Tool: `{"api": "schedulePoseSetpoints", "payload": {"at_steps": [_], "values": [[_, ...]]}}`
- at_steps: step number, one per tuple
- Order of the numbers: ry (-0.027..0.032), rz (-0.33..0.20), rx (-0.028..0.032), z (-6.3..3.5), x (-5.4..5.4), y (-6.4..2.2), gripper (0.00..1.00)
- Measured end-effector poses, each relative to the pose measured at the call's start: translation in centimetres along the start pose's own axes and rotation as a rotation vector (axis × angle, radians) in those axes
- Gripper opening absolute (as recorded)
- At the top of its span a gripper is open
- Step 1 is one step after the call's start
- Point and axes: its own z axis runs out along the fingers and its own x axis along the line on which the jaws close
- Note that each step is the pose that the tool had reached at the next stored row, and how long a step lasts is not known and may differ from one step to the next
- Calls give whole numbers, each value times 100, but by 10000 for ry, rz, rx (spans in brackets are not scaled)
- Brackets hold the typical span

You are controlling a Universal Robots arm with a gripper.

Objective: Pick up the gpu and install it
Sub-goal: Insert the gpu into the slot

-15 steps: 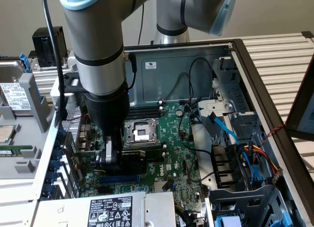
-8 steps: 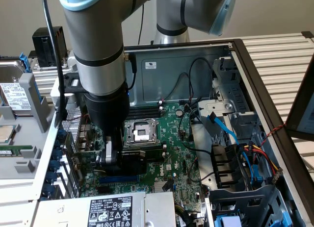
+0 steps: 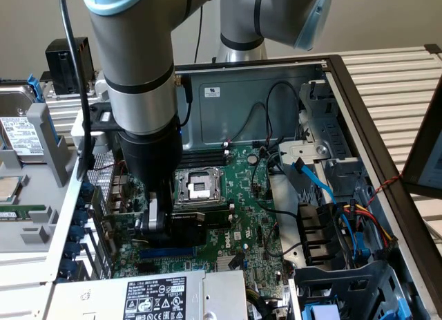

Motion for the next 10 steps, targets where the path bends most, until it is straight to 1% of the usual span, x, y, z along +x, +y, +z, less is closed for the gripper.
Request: {"api": "schedulePoseSetpoints", "payload": {"at_steps": [10], "values": [[5, -12, -2, 10, -15, 2, 28]]}}
